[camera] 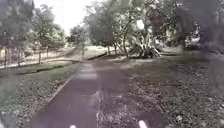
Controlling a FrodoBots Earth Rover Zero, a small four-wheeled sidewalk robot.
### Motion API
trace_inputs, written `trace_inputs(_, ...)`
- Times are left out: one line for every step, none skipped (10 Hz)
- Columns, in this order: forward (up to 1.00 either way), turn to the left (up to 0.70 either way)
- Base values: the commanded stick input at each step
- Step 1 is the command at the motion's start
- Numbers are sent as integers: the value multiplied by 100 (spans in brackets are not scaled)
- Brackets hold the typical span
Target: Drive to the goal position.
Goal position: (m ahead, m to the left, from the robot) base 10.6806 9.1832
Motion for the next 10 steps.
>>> trace_inputs(85,0)
trace_inputs(85,0)
trace_inputs(85,0)
trace_inputs(85,0)
trace_inputs(85,0)
trace_inputs(85,0)
trace_inputs(85,0)
trace_inputs(85,0)
trace_inputs(85,0)
trace_inputs(85,0)
